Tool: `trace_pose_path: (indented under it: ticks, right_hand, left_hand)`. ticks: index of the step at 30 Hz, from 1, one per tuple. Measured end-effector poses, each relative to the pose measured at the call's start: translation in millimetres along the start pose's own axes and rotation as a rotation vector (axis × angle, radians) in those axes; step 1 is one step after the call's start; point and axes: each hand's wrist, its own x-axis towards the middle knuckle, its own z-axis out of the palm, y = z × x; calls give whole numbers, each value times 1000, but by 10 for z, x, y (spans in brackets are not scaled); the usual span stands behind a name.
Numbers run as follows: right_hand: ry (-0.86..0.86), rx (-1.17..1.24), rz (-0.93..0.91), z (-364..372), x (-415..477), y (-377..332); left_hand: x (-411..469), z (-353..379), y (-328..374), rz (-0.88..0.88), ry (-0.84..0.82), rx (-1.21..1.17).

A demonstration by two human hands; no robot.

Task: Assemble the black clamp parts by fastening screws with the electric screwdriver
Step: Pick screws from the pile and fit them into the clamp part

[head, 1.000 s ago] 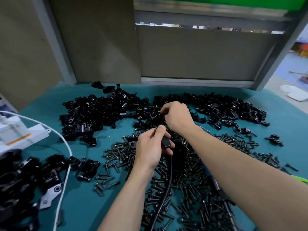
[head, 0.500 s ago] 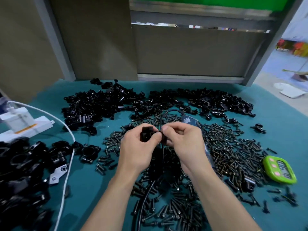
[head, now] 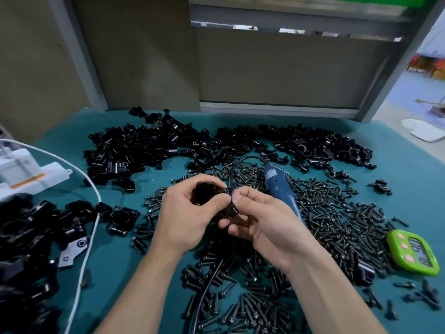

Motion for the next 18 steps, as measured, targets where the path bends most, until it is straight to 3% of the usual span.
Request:
trace_pose_path:
  ticks: [7, 10, 18]
  right_hand:
    - [37, -90, -113, -177, 15, -77]
    - [121, -117, -189, -221, 28, -89]
    - [162, -261, -151, -163, 0, -91]
  left_hand:
    - [-60, 147, 7, -48, 76, 41]
    - [-109, 171, 56, -20, 4, 69]
    - [-202, 192, 187, 83, -147, 198]
